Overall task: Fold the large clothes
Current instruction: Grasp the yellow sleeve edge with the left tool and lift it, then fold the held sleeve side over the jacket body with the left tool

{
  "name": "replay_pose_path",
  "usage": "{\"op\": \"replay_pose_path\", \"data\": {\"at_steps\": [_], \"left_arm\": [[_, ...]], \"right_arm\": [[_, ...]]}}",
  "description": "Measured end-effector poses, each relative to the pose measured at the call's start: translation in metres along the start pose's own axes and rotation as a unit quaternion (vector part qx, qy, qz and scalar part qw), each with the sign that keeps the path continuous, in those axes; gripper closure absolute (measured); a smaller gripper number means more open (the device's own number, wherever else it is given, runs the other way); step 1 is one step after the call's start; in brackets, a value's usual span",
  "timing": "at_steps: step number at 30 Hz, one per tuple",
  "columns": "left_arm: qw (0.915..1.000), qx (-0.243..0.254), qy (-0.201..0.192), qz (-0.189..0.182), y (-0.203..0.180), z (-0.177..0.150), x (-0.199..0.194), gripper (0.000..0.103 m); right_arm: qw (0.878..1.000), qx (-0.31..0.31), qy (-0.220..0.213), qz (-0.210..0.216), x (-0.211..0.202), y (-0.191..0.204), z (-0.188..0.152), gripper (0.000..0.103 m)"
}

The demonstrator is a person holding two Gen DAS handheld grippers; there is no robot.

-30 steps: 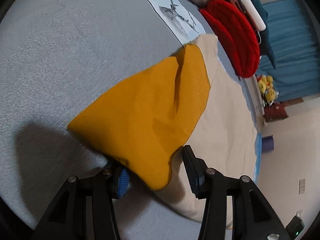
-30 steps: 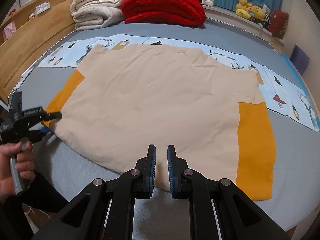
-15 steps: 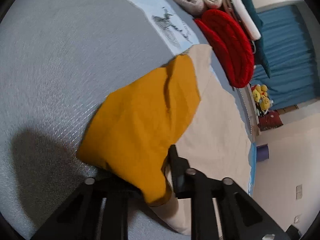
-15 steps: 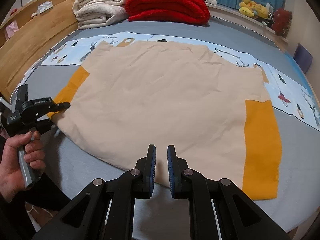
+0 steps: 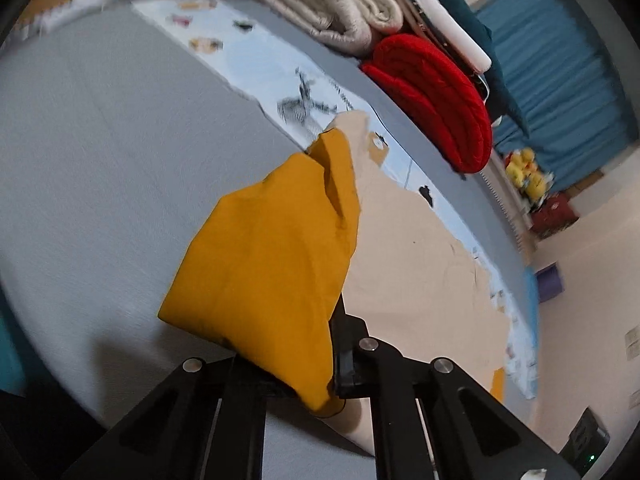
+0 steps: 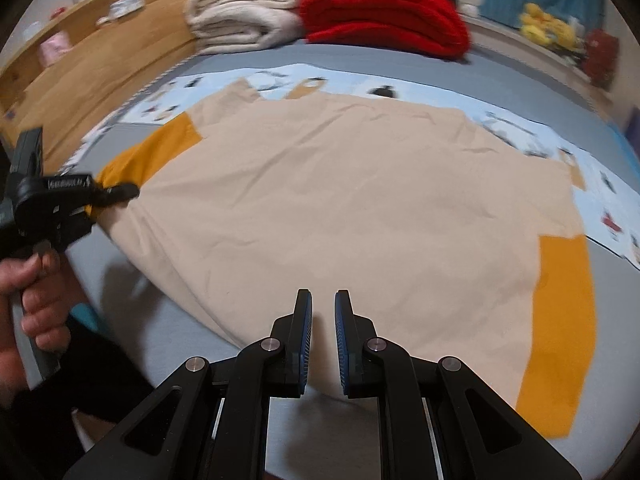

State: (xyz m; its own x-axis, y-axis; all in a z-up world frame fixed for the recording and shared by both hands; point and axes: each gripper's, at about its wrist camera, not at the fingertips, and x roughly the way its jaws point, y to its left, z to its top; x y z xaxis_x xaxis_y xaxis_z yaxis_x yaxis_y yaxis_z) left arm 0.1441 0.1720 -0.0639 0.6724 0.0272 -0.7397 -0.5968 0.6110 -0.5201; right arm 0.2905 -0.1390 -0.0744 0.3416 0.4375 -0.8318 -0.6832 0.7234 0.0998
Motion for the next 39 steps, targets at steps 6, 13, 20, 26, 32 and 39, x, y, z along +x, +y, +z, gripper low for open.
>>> {"op": "replay_pose_path", "data": {"at_steps": [6,13,20,26,32,39], "left_arm": [[0.994,0.104,-0.009,0.033,-0.015,0.015,-0.046,0.095],[0.9848,0.165,-0.03,0.044,-0.03,-0.013,-0.038,0.096],[0.9676,0.244,-0.056,0.029,-0.072,-0.031,-0.042,0.096],[0.9644,0.259,-0.053,0.015,-0.086,-0.038,-0.04,0.096],[0.9637,0.263,-0.046,-0.006,-0.101,-0.044,-0.038,0.096],[0.9485,0.313,-0.04,-0.028,-0.143,-0.07,-0.03,0.096]], "right_arm": [[0.997,-0.051,-0.005,0.052,0.001,0.035,-0.001,0.09],[0.994,-0.075,0.044,0.067,0.033,0.055,-0.014,0.09],[0.991,-0.065,0.107,0.053,0.079,0.05,-0.016,0.09],[0.996,-0.057,0.067,0.027,0.048,0.035,-0.005,0.09],[0.996,-0.052,-0.059,-0.037,-0.051,-0.02,0.023,0.086],[0.985,0.029,-0.124,-0.119,-0.118,-0.11,0.015,0.048]]}}
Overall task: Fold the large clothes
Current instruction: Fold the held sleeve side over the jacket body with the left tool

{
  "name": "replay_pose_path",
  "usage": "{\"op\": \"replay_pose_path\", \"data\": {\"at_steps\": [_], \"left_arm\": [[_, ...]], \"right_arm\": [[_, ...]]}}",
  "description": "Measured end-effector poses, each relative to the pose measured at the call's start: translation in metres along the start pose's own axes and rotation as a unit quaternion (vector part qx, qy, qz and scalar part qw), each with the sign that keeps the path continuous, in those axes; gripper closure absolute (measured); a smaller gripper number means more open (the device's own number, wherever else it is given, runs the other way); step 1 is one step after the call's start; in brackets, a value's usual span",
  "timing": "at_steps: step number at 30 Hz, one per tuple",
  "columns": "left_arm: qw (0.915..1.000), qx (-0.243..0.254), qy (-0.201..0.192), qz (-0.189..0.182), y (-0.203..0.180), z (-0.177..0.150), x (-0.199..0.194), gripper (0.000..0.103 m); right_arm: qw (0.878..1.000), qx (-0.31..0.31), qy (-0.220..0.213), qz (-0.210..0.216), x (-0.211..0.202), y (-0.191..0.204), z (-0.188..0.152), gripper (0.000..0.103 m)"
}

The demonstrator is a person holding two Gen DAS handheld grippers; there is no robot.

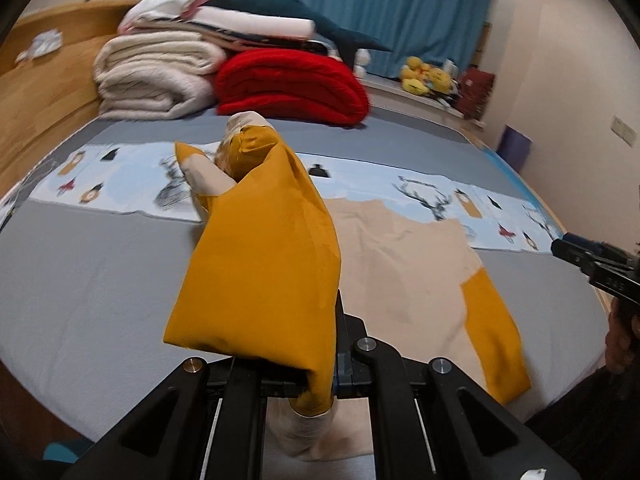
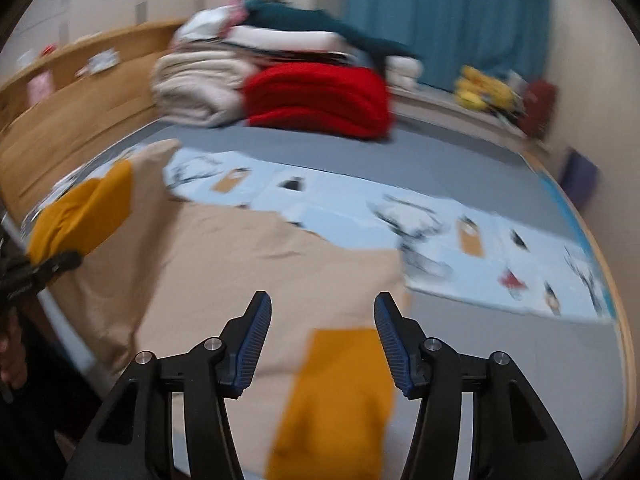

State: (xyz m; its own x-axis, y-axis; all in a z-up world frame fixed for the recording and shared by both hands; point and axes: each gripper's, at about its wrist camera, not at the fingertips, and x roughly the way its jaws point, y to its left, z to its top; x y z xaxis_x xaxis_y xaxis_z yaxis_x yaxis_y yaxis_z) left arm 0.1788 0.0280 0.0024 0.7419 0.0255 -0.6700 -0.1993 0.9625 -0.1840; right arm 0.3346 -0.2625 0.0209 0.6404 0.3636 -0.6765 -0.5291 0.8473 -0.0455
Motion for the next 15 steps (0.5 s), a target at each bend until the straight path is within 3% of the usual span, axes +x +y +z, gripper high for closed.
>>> {"op": "replay_pose_path", "data": {"at_steps": [2,3,6,10,14,15], "left_arm": [[0.9999,0.015,0.002,-0.008,-0.017,-0.001,0.004,0.096],[0.9997,0.022,0.004,-0.013,-0.027,-0.002,0.006,0.096],[0.9985,0.043,0.011,-0.033,-0.053,-0.006,0.012,0.097],[0.9935,0.092,0.026,-0.062,-0.092,-0.014,0.023,0.097],[0.9812,0.151,0.066,-0.101,-0.137,-0.031,0.042,0.097],[0.9747,0.17,0.091,-0.113,-0.15,-0.038,0.051,0.096]], "right_arm": [[0.999,0.042,0.009,-0.017,0.004,-0.021,-0.016,0.048],[0.997,0.061,0.035,-0.023,0.009,-0.031,-0.02,0.048],[0.996,0.084,0.019,-0.029,0.001,-0.05,-0.022,0.048],[0.992,0.119,0.035,-0.021,-0.006,-0.073,-0.031,0.048],[0.99,0.133,0.031,-0.018,-0.016,-0.08,-0.037,0.048],[0.99,0.133,0.031,-0.017,-0.018,-0.08,-0.038,0.048]]}}
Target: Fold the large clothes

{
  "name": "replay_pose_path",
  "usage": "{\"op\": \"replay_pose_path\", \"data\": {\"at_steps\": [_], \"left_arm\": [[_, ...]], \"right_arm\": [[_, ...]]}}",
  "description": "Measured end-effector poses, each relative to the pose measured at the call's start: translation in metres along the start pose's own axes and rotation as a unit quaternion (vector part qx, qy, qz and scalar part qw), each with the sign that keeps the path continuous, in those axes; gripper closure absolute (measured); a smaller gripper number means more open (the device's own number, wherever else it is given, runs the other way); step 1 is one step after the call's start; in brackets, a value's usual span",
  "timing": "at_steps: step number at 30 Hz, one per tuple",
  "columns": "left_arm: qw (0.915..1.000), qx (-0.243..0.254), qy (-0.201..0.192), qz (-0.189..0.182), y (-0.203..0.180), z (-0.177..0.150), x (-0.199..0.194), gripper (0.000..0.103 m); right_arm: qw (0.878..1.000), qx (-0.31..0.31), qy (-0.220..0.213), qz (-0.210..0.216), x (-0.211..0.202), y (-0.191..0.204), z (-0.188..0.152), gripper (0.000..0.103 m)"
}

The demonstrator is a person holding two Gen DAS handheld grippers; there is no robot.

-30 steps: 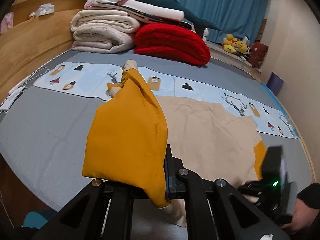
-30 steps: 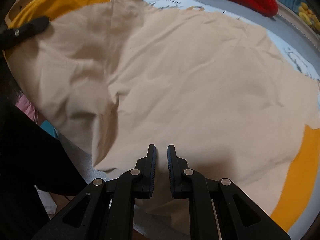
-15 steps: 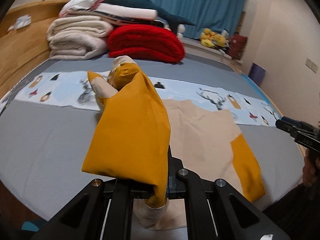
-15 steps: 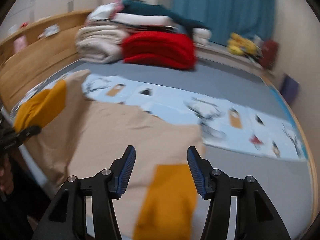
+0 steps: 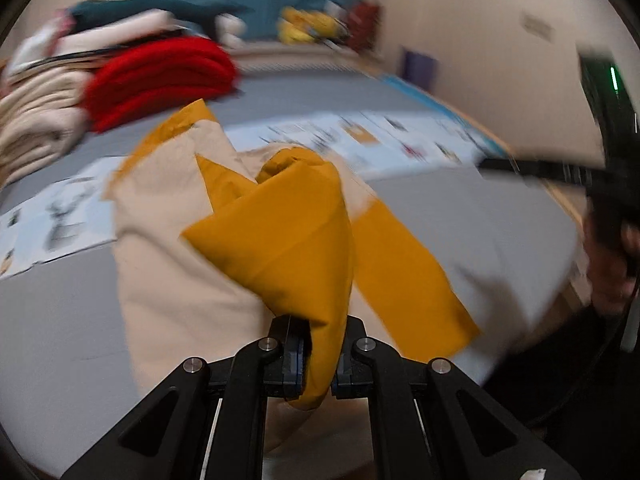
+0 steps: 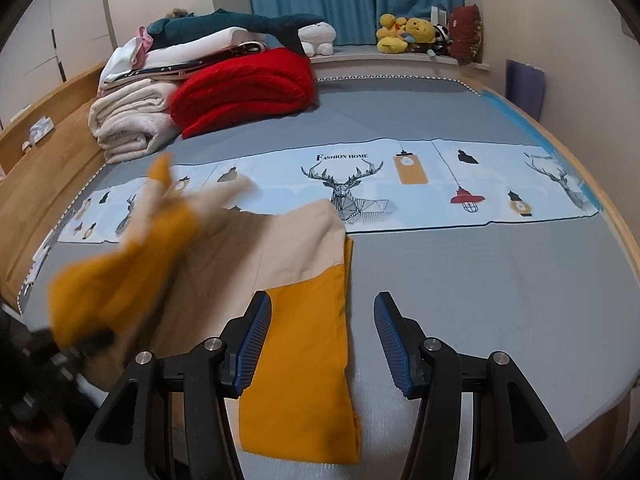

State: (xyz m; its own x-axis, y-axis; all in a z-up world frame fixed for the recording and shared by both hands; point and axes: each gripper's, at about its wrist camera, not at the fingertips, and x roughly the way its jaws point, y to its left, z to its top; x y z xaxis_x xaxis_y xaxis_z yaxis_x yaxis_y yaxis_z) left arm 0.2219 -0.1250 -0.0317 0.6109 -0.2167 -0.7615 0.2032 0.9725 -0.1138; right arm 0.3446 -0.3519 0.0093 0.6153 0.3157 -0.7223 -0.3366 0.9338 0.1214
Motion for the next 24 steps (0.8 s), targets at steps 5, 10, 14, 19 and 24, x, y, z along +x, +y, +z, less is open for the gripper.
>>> {"op": "replay_pose_path", "data": {"at_steps": [5,10,14,19,24], "left_arm": [[0.9958,0.027,0.085,-0.021,-0.023,-0.012,0.034,0.081],[0.9913,-0.001,0.11,-0.072,-0.012,-0.019,0.029,0.052],[0.9904,-0.019,0.084,-0.107,0.008,-0.023,0.004,0.049],[0.9961,-0.056,0.041,-0.055,0.047,-0.024,-0.024,0.049],[0.9933,-0.109,0.036,-0.013,0.081,-0.026,-0.03,0.049]], "right_arm": [[1.0,-0.002,0.01,0.014,0.007,0.005,-0.005,0.048],[0.998,0.003,0.039,0.051,0.027,0.018,-0.01,0.048],[0.992,0.003,0.082,0.096,0.055,0.04,-0.011,0.048],[0.973,0.015,0.18,0.143,0.107,0.07,-0.022,0.047],[0.964,0.028,0.232,0.126,0.141,0.086,-0.034,0.047]]}}
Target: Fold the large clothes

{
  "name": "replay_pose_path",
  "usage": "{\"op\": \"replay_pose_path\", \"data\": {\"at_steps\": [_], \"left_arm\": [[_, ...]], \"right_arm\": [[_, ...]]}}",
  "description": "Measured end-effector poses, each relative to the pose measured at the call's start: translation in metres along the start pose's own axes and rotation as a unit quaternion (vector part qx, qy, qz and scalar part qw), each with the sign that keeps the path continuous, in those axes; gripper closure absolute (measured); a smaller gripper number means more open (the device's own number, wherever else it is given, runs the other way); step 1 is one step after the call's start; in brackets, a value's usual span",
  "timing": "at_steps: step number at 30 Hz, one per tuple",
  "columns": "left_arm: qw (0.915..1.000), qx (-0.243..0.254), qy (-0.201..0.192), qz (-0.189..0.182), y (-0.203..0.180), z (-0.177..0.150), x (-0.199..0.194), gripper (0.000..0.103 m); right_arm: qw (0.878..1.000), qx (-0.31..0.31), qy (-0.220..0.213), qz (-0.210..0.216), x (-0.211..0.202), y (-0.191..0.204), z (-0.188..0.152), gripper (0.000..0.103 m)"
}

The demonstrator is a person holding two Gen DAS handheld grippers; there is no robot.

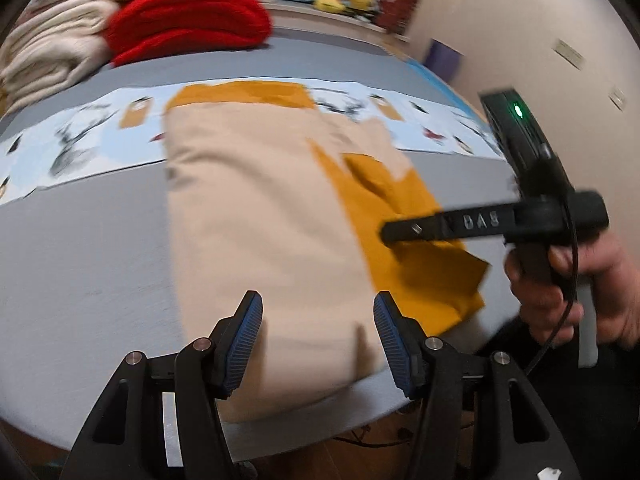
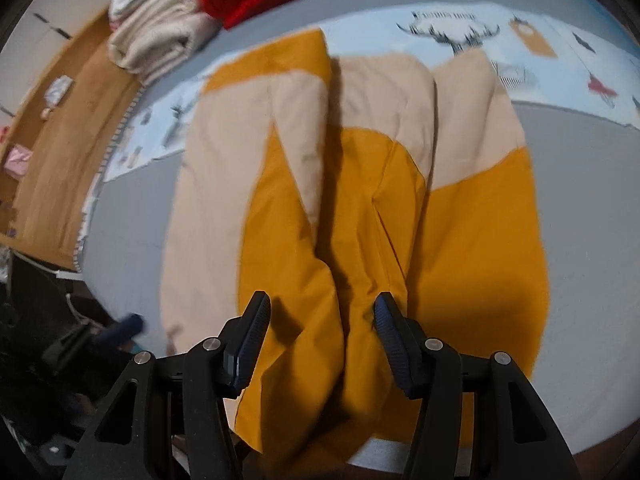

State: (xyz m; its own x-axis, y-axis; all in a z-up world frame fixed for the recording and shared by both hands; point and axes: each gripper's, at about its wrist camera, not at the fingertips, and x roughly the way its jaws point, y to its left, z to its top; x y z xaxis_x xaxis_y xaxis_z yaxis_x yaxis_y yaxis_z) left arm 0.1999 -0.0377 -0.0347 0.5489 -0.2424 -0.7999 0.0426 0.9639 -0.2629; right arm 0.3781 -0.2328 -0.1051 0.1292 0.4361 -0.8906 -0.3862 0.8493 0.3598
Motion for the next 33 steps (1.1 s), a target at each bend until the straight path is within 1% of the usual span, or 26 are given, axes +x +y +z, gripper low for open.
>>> {"op": "replay_pose_path", "data": {"at_steps": [2,4,6,8,9,11,13,16,19,20,22,23,24,25,26,27,29,30,31,32,33], "left_arm": [[0.9998,-0.012,0.004,0.018,0.009,0.0,0.001,0.049],[0.9994,-0.02,0.008,0.027,0.015,0.0,0.004,0.049],[0.9991,-0.029,0.01,0.03,0.02,-0.001,0.003,0.049],[0.9988,-0.036,0.011,0.032,0.02,0.001,0.007,0.049],[0.9987,-0.039,0.011,0.032,0.02,0.0,0.008,0.049],[0.9985,-0.043,0.011,0.032,0.024,0.001,0.009,0.049],[0.9983,-0.045,0.011,0.034,0.024,0.0,0.009,0.049],[0.9981,-0.047,0.013,0.039,0.024,0.001,0.011,0.049],[0.9976,-0.051,0.012,0.046,0.025,0.002,0.012,0.049],[0.9973,-0.055,0.01,0.048,0.027,0.003,0.013,0.049],[0.9965,-0.064,0.006,0.054,0.029,0.003,0.013,0.049],[0.996,-0.069,0.004,0.056,0.03,0.004,0.013,0.049],[0.9958,-0.073,0.002,0.056,0.031,0.004,0.013,0.049],[0.9957,-0.076,0.0,0.053,0.031,0.005,0.013,0.049],[0.9957,-0.078,-0.001,0.051,0.03,0.006,0.014,0.049],[0.9958,-0.078,-0.001,0.049,0.03,0.007,0.014,0.049],[0.9958,-0.076,0.003,0.051,0.027,0.009,0.018,0.049],[0.9957,-0.077,0.005,0.051,0.027,0.009,0.02,0.049],[0.9954,-0.082,0.011,0.049,0.028,0.009,0.024,0.049],[0.9951,-0.087,0.016,0.046,0.028,0.009,0.027,0.049],[0.9946,-0.092,0.022,0.041,0.028,0.009,0.03,0.049]], "right_arm": [[1.0,0.002,0.006,-0.008,0.006,0.001,0.001,0.047],[1.0,-0.005,0.006,-0.018,0.01,0.005,0.001,0.047],[0.999,-0.014,0.004,-0.029,0.013,0.009,0.0,0.052],[0.999,-0.017,0.001,-0.047,0.013,0.009,-0.001,0.071],[0.999,-0.016,-0.001,-0.049,0.012,0.008,0.0,0.076],[0.999,-0.019,-0.008,-0.044,0.008,0.007,0.001,0.091],[0.998,-0.031,-0.018,-0.043,0.003,0.009,0.0,0.097],[0.997,-0.048,-0.041,-0.035,-0.011,0.013,-0.003,0.099],[0.996,-0.049,-0.079,-0.01,-0.033,0.012,-0.005,0.1],[0.994,-0.05,-0.102,0.002,-0.046,0.01,-0.006,0.1],[0.987,-0.055,-0.152,0.009,-0.071,0.01,-0.01,0.101],[0.981,-0.054,-0.188,0.015,-0.087,0.008,-0.013,0.103],[0.972,-0.051,-0.227,0.034,-0.108,0.003,-0.018,0.103],[0.966,-0.052,-0.253,0.036,-0.121,0.0,-0.023,0.103],[0.962,-0.054,-0.269,0.015,-0.131,-0.007,-0.028,0.103],[0.964,-0.049,-0.262,-0.001,-0.131,-0.014,-0.03,0.103],[0.973,-0.028,-0.227,-0.023,-0.123,-0.033,-0.031,0.103],[0.976,-0.028,-0.207,-0.053,-0.117,-0.04,-0.033,0.103],[0.977,-0.035,-0.196,-0.077,-0.113,-0.043,-0.035,0.103],[0.978,-0.038,-0.183,-0.093,-0.109,-0.047,-0.037,0.103],[0.98,-0.035,-0.171,-0.1,-0.106,-0.051,-0.039,0.103]]}}
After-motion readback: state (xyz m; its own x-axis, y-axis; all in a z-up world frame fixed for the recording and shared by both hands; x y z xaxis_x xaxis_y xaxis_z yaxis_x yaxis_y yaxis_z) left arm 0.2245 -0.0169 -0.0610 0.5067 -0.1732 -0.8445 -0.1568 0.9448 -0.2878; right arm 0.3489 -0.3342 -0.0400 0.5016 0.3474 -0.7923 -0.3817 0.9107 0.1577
